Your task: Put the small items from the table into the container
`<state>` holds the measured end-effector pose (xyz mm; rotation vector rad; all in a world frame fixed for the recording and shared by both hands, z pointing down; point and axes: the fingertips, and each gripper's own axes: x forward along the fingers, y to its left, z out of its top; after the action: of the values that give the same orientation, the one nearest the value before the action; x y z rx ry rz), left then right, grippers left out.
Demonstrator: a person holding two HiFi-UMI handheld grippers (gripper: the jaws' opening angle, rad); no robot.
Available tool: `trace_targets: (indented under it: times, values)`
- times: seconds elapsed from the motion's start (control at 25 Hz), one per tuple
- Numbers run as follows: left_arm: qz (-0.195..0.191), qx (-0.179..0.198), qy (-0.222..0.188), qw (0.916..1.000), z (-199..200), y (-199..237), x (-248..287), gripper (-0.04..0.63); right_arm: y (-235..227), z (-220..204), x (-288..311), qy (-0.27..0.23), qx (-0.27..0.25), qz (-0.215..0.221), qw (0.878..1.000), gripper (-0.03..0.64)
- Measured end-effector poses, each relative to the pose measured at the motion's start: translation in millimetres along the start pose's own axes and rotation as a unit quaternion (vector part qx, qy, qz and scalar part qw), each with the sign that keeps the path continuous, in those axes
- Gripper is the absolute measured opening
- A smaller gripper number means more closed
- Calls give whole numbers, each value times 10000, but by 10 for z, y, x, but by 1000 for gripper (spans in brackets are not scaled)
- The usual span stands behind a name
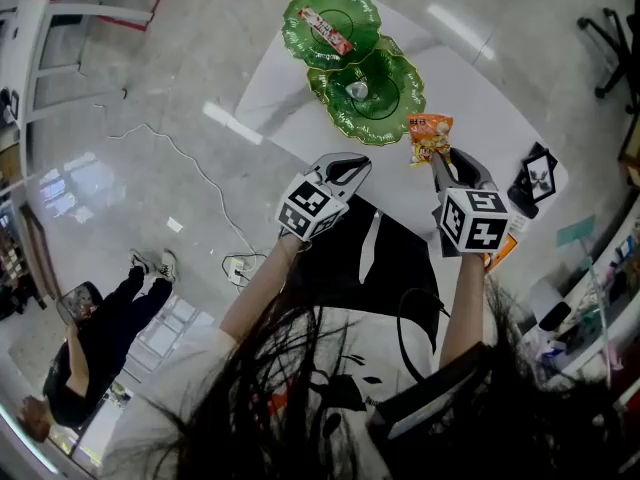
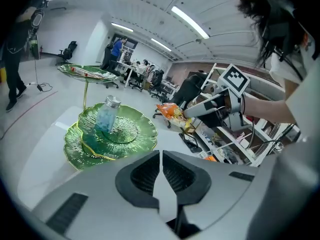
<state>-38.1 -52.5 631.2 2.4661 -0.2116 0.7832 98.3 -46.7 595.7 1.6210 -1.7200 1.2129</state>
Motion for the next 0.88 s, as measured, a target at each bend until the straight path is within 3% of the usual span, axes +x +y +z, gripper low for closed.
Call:
trace_targets:
  times: [0.36, 0.64, 0.88]
  values:
    - [-52, 138, -100, 9998, 183, 156, -55, 11, 300, 532, 473, -231, 328, 24, 9992, 120]
    - [10, 137, -222, 9997, 238, 232, -69, 11, 286, 467, 908, 27, 592, -100, 9982, 120]
    - [72, 71, -285, 9995, 230, 337, -171, 11, 437, 436, 1081, 200, 478, -158, 9985, 124]
